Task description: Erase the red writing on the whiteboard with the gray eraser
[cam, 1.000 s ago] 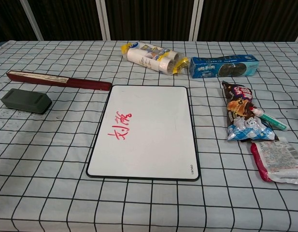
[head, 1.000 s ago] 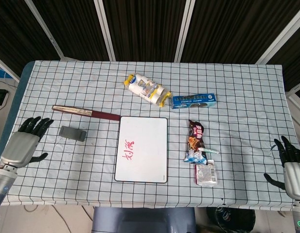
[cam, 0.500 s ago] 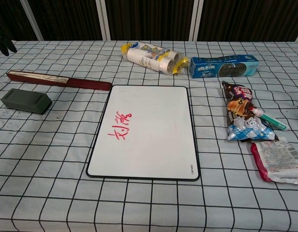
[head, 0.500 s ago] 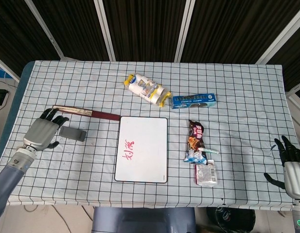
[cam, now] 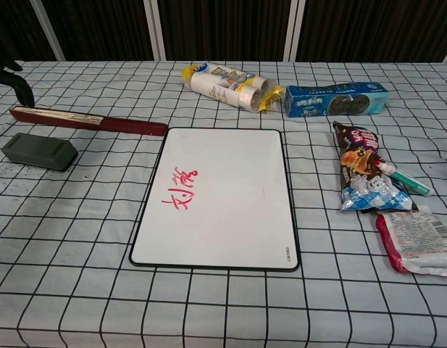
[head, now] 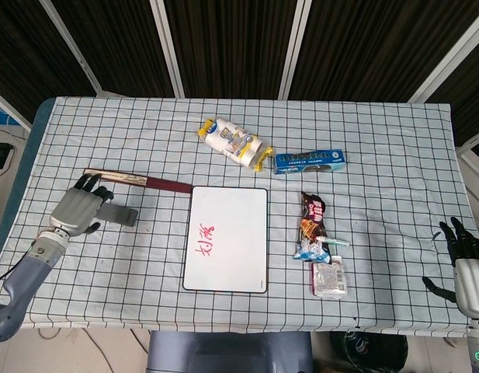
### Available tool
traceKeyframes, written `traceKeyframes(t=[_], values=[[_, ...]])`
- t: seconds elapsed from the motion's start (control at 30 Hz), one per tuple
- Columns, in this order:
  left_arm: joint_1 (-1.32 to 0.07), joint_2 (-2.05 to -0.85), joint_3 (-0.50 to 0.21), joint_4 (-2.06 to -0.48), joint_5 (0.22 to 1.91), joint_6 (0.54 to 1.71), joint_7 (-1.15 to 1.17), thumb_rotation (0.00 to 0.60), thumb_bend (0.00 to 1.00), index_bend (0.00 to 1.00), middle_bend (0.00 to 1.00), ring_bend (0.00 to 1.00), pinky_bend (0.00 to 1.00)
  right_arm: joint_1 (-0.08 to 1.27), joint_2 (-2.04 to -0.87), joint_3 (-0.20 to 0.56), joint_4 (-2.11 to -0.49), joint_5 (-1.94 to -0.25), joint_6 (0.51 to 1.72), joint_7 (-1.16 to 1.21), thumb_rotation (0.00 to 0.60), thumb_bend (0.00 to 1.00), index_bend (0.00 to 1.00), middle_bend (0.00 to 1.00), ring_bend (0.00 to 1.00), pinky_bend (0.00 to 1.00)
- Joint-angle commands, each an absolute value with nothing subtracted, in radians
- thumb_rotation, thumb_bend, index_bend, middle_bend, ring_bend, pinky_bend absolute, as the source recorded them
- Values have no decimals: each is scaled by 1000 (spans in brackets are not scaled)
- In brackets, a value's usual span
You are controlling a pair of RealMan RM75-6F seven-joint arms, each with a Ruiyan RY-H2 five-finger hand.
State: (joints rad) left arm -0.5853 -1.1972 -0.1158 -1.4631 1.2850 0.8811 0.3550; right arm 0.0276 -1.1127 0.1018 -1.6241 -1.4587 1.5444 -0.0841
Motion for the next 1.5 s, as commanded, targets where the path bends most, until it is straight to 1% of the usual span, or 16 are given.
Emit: traceKeyframes(t=[0.03, 0.77, 1.03, 1.27, 1.5], values=[[-597, -1219, -111, -1435, 1284, 874, 345, 600, 201, 304, 275, 0, 84, 28, -1113, 102, -1625, -1457, 1544, -85, 600, 90, 4, 21, 136, 187], [-631, -1358, -78, -1228, 1301, 854, 266, 600, 192, 283, 271, 0, 83, 29, -1112, 102, -1627, -1451, 1538, -87, 600, 90, 4, 21, 136, 187], [-639, -1389, -63, -1187, 1303, 838, 261, 600, 184, 287, 276, 0, 82, 29, -1112, 103, -1626, -1449, 1536, -87, 600, 90, 4, 21, 136, 187], [-645, -1409, -61, -1168, 1303, 839, 271, 600, 194, 310, 315, 0, 83, 29, -1112, 104, -1626, -1447, 1537, -86, 600, 90, 4, 21, 136, 187], [-646, -1413, -60, -1164, 1295, 842, 280, 600, 199, 319, 331, 0, 83, 30, -1112, 103, -1627, -1445, 1534, -86, 600, 90, 4, 21, 136, 187]])
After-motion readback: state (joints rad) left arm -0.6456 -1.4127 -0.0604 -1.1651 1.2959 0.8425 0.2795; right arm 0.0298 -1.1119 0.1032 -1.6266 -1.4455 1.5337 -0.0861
